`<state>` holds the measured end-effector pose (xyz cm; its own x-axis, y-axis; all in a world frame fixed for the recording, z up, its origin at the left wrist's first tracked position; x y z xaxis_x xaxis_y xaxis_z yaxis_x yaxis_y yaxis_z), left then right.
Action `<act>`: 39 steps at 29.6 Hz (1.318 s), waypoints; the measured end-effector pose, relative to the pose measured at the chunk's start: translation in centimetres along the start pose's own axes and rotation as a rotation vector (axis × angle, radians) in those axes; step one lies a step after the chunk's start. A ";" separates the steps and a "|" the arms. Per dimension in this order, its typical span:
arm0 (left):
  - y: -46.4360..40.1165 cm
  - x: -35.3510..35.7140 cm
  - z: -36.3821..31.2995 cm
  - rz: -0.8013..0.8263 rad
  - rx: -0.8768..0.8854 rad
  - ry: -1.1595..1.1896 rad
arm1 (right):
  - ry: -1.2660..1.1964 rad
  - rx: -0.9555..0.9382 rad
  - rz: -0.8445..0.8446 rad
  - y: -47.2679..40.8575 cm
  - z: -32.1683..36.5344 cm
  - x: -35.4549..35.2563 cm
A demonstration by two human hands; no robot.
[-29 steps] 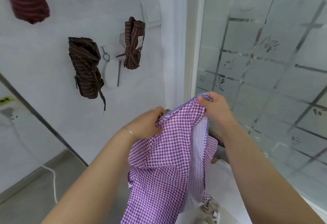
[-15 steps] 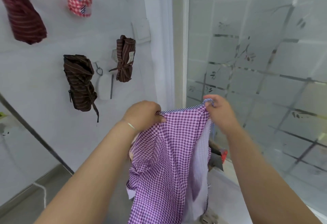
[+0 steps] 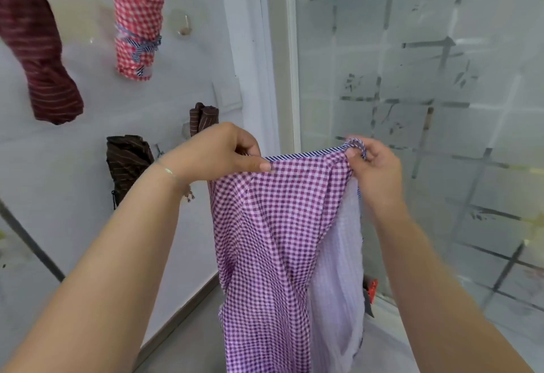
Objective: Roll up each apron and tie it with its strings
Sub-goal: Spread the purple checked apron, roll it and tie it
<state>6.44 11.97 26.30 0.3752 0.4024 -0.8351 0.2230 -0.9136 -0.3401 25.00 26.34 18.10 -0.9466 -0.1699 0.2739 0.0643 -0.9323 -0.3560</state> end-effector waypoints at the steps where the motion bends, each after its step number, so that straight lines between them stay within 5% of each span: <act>1: -0.1 -0.5 0.1 -0.001 -0.018 -0.002 | -0.021 -0.026 0.005 -0.1 1.1 0.2; 6: -1.7 -0.1 1.3 -0.179 -0.030 -0.404 | 0.038 -0.021 0.179 0.7 3.5 3.4; 12: -0.8 6.5 -0.1 -0.166 -0.154 0.311 | 0.169 0.004 0.305 2.3 2.0 6.1; 22: -0.2 7.9 1.5 -0.205 -0.178 0.483 | 0.206 0.090 0.355 2.8 0.5 5.6; 31: 0.8 8.8 1.8 0.007 -0.246 0.785 | 0.336 0.329 0.748 -0.3 -1.2 5.7; 35: 0.7 8.4 2.6 -0.021 -0.230 0.756 | 0.382 0.265 0.598 -1.8 -2.2 6.8; 39: 0.4 7.8 3.8 -0.124 -0.277 0.694 | 0.752 -0.209 0.207 -2.4 -1.6 6.1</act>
<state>6.00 14.58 17.98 0.7924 0.5296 -0.3026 0.4842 -0.8479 -0.2160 18.54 28.05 19.19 -0.8858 -0.0027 -0.4641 0.2716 -0.8140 -0.5135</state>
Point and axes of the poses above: each hand's wrist, its own y-axis away from the middle knuckle, its own x-axis out of the palm, z = x × y, the point moved 7 cm from there along -y, towards the middle knuckle, and after that the axes turned 12 degrees about -z, right-handed, at the moved point
